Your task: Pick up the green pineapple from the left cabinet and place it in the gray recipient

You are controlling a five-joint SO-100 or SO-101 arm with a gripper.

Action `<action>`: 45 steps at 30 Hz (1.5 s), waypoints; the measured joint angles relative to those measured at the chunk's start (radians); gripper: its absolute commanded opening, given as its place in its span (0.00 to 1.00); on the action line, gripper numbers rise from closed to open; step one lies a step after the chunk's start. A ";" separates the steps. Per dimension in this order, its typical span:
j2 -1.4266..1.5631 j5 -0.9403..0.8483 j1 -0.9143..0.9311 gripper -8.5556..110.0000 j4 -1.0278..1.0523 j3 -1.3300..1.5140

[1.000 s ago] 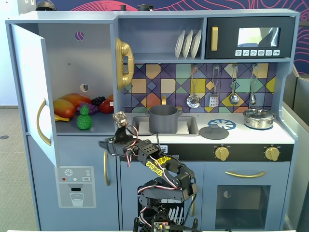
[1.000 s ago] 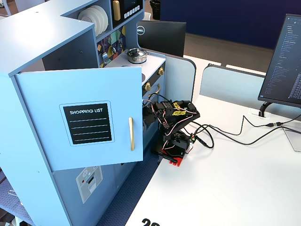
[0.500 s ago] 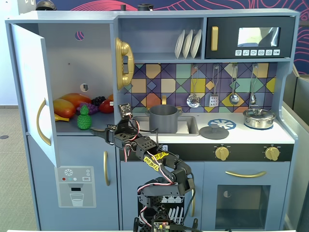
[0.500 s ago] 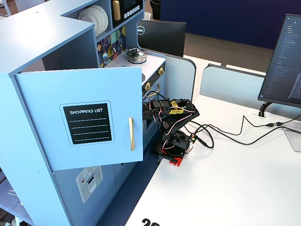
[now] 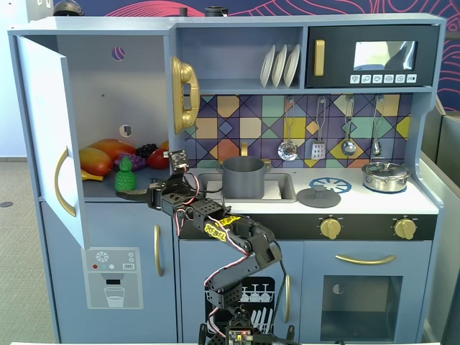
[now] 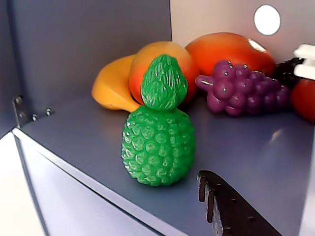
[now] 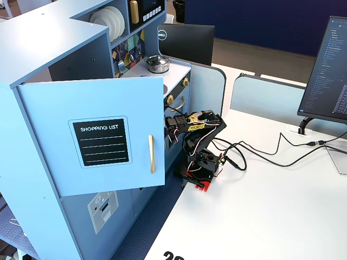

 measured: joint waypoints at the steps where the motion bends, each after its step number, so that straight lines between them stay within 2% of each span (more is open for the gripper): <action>1: -0.015 -0.003 0.000 0.51 -0.011 -0.005; 15: -0.196 -0.015 0.032 0.51 -0.101 -0.107; 45: -0.537 -0.015 0.026 0.47 -0.138 -0.359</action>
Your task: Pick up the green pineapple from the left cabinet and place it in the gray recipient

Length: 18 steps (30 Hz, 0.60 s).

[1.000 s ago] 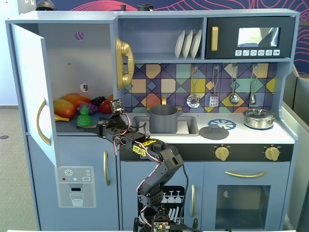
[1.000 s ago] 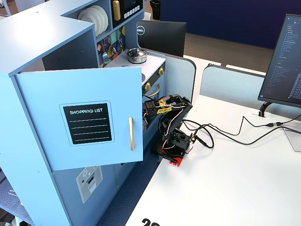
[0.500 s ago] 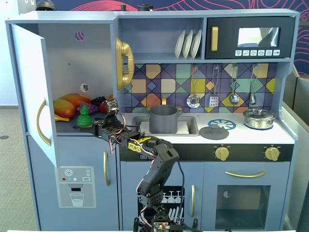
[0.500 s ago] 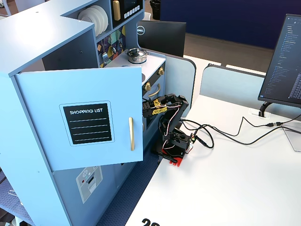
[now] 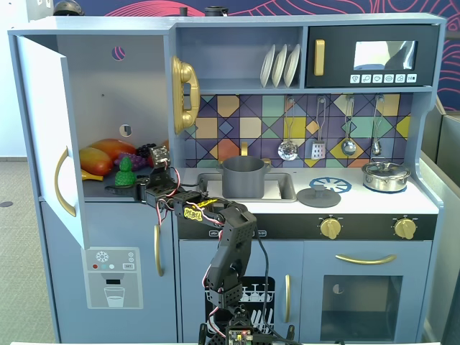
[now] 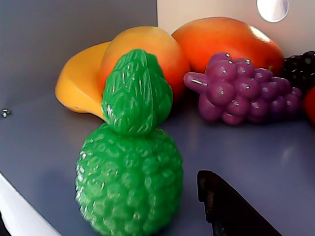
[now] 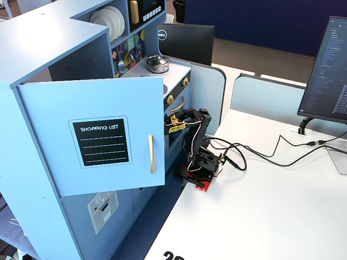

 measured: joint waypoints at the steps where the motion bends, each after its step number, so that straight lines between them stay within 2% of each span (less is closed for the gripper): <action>1: -0.014 0.000 0.000 0.47 0.000 -0.012; 14: -0.183 0.000 0.005 0.43 0.000 -0.176; 16: -0.199 0.000 0.005 0.39 -0.003 -0.198; 17: -0.202 0.000 0.005 0.35 -0.008 -0.202; 18: -0.206 0.000 0.005 0.25 -0.008 -0.209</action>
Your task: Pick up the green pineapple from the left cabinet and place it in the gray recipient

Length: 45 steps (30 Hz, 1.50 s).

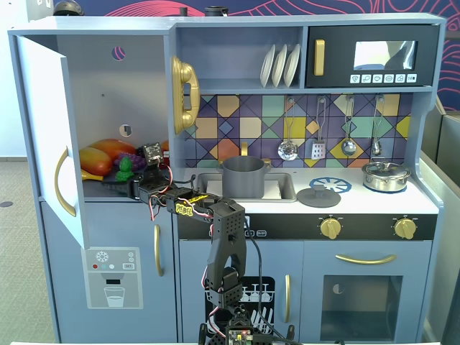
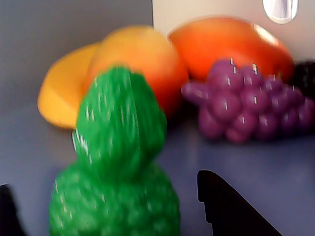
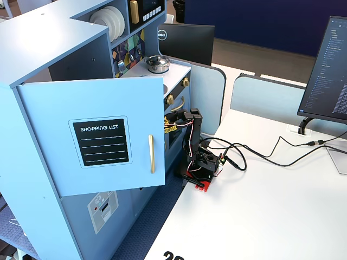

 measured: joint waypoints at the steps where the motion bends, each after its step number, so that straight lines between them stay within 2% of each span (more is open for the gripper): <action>1: 0.000 -0.002 0.000 0.13 0.000 -0.003; 2: 0.000 -0.015 0.000 0.07 0.000 -0.003; 7: 0.000 -0.095 -0.025 0.07 -0.009 -0.003; 15: 0.049 -0.107 -0.080 0.07 0.002 0.012; 20: 0.324 -0.190 -0.150 0.07 0.245 0.104; 31: 0.976 -0.236 -0.225 0.07 0.457 0.344; 37: 1.215 -0.236 -0.084 0.07 0.537 0.345; 45: 1.318 -0.187 0.364 0.07 0.592 0.333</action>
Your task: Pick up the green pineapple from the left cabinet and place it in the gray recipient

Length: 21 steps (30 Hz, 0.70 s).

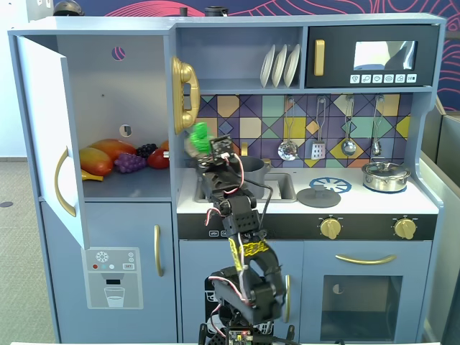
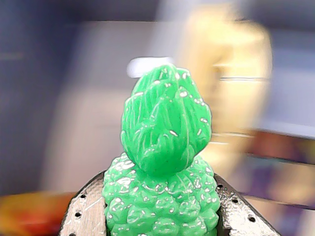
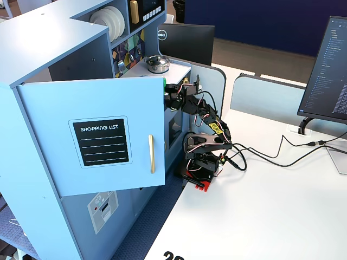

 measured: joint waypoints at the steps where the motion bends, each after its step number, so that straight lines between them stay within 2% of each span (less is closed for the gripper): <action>1: 0.000 0.021 0.066 0.07 0.000 0.000; 5: -0.025 0.084 0.252 0.07 -0.009 -0.002; 8: -0.086 0.104 0.319 0.07 -0.040 -0.005; 21: -0.497 0.080 0.382 0.07 -0.150 -0.058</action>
